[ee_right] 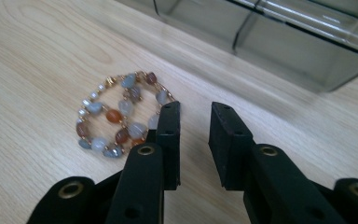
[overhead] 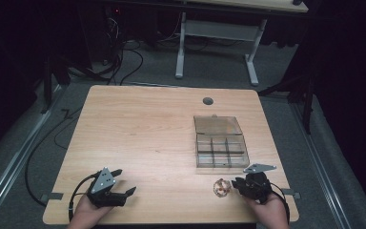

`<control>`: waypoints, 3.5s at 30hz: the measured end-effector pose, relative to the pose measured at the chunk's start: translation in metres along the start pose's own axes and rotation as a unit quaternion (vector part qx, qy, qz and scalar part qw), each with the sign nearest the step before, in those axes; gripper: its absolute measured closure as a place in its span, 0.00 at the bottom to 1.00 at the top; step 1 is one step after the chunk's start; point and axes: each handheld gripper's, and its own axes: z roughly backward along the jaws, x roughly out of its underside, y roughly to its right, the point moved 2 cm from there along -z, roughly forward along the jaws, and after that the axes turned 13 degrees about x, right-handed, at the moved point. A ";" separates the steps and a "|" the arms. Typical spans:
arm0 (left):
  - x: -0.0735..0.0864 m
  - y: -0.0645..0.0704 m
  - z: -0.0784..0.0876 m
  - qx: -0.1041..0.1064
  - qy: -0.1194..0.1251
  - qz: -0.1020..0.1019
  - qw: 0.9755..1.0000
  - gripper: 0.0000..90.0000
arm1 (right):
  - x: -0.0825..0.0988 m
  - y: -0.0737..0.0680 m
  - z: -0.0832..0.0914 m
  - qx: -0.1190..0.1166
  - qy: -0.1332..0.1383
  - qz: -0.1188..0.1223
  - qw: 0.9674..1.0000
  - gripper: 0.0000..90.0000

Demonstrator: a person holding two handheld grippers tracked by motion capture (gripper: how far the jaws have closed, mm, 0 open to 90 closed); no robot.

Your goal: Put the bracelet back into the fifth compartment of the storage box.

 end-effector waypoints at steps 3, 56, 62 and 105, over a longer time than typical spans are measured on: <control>0.000 0.000 0.000 -0.001 0.003 -0.001 1.000 0.20 | 0.000 0.002 0.001 0.006 -0.014 0.000 1.000 0.83; 0.001 0.003 0.000 0.010 -0.003 -0.014 1.000 0.20 | -0.036 -0.025 -0.004 -0.014 -0.208 0.110 0.972 0.27; 0.001 0.004 0.000 0.011 -0.001 -0.014 1.000 0.20 | -0.042 -0.036 -0.015 -0.021 -0.214 0.126 0.968 0.15; 0.001 0.004 0.000 0.013 -0.002 -0.016 1.000 0.20 | -0.054 -0.042 -0.014 -0.019 -0.208 0.158 0.965 0.89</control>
